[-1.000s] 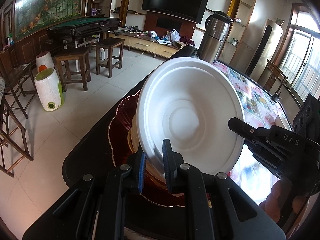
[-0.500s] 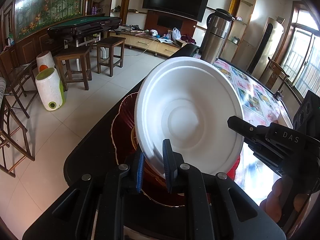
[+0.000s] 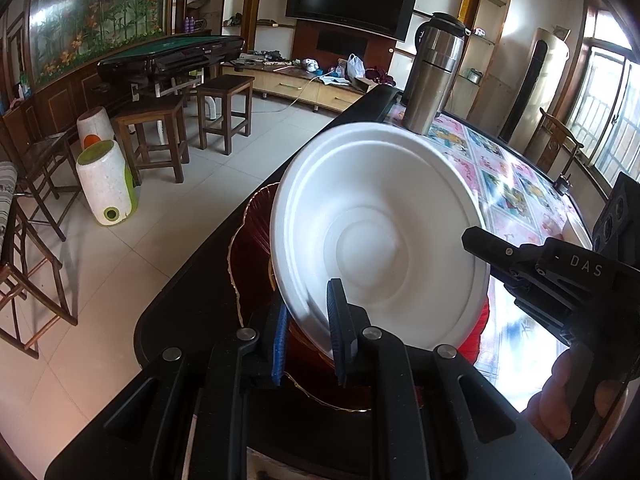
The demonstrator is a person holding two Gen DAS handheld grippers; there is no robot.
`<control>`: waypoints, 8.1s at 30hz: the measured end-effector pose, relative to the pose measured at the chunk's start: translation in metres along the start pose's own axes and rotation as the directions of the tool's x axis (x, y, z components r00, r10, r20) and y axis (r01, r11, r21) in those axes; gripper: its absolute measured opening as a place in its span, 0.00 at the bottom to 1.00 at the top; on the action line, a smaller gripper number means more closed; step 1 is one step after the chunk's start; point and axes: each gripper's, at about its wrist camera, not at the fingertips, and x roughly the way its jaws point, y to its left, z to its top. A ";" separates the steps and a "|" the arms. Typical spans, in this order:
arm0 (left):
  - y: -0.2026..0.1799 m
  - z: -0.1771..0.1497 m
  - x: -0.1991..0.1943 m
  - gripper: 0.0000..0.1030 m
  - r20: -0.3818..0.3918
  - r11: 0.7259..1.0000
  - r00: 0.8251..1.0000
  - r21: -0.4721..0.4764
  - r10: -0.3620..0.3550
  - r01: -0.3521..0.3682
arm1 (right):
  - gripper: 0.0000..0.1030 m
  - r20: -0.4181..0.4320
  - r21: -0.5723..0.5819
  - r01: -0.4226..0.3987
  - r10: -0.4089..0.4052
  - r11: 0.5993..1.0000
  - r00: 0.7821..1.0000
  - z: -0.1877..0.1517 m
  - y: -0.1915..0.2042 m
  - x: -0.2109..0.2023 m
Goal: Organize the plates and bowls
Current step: 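Lower the white bowl with both tools into the beige bowl on the red plates, then open both tools to release the white bowl on the stack, then move the right tool to the rim of the beige ribbed plate, then close the right tool on the beige plate rim and lift it, then close the left tool on the beige plate rim while the right tool holds it, then hold the beige ribbed plate raised with both tools, then carry the beige ribbed plate with both tools toward the red plate stack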
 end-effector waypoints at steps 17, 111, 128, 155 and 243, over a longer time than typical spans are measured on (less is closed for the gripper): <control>-0.004 0.000 -0.024 0.34 0.137 0.980 0.976 0.079 0.171 -0.183 | 0.13 0.041 -0.010 -0.005 0.005 1.000 0.999 0.002 -0.001 -0.014; -0.314 0.059 0.134 0.79 -0.187 0.904 0.930 0.236 -0.317 0.356 | 0.50 0.171 0.393 0.426 -0.520 0.815 0.837 0.150 -0.259 -0.258; -0.323 0.051 0.143 0.79 -0.283 0.863 0.870 0.200 -0.403 0.465 | 0.47 0.136 0.322 0.476 -0.538 0.818 0.832 0.144 -0.251 -0.242; -0.342 0.035 0.126 0.79 -0.235 0.833 0.886 0.311 -0.398 0.457 | 0.37 0.122 0.244 0.540 -0.578 0.806 0.807 0.140 -0.235 -0.225; -0.293 0.017 0.097 0.16 -0.169 0.899 0.929 0.246 -0.328 0.362 | 0.16 0.156 0.280 0.382 -0.434 0.881 0.887 0.116 -0.219 -0.195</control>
